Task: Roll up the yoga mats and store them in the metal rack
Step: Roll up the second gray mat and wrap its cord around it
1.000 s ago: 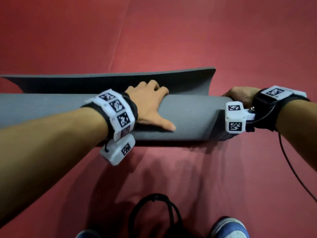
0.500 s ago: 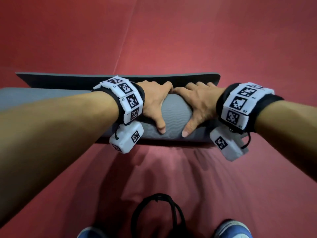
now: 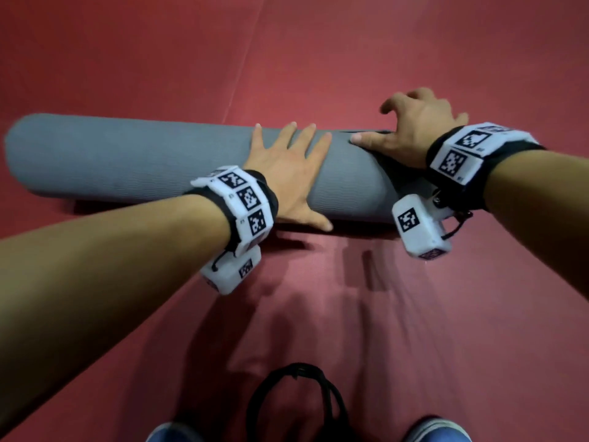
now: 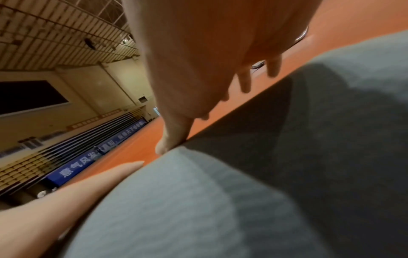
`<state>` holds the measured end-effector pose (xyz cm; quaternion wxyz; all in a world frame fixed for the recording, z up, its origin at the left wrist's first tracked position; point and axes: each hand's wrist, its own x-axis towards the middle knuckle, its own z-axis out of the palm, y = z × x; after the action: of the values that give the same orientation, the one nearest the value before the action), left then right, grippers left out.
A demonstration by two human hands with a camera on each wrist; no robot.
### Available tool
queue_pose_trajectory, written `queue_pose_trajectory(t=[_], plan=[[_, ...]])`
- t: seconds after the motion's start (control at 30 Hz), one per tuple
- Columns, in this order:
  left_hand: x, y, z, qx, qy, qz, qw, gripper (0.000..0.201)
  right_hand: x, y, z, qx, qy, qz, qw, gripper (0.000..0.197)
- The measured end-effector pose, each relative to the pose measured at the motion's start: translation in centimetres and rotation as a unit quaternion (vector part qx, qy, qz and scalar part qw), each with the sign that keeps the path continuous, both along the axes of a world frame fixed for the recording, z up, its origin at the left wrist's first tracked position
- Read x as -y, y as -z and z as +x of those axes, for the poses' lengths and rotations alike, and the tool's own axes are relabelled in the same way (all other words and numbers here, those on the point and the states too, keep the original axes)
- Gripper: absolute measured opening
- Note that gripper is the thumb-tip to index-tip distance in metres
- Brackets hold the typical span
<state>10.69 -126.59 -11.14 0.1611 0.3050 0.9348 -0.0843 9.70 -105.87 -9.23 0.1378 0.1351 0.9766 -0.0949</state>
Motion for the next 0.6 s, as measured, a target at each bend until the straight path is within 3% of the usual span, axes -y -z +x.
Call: queue_pose_trajectory(t=[0.1, 0.23, 0.37, 0.5, 0.6], plan=[[-0.4, 0.2, -2.0, 0.004, 0.002, -0.007, 1.0, 0.138, -1.7, 0.7, 0.7, 0.004, 0.149, -0.012, 0.989, 0.11], [-1.1, 0.5, -2.9, 0.006, -0.012, -0.01, 1.0, 0.141, -4.8, 2.0, 1.9, -0.002, 0.325, -0.19, 0.926, 0.127], [-1.4, 0.6, -3.9, -0.003, -0.024, 0.015, 1.0, 0.137, -6.3, 2.7, 4.2, -0.041, 0.265, -0.288, 0.919, 0.104], [-2.0, -0.4, -3.7, -0.019, -0.033, 0.024, 0.999, 0.127, -6.8, 2.1, 4.9, -0.07, 0.269, -0.324, 0.904, 0.108], [-2.8, -2.5, -2.6, 0.022, -0.062, 0.024, 0.998, 0.136, -5.9, -0.5, 4.8, -0.077, 0.279, -0.333, 0.897, 0.104]])
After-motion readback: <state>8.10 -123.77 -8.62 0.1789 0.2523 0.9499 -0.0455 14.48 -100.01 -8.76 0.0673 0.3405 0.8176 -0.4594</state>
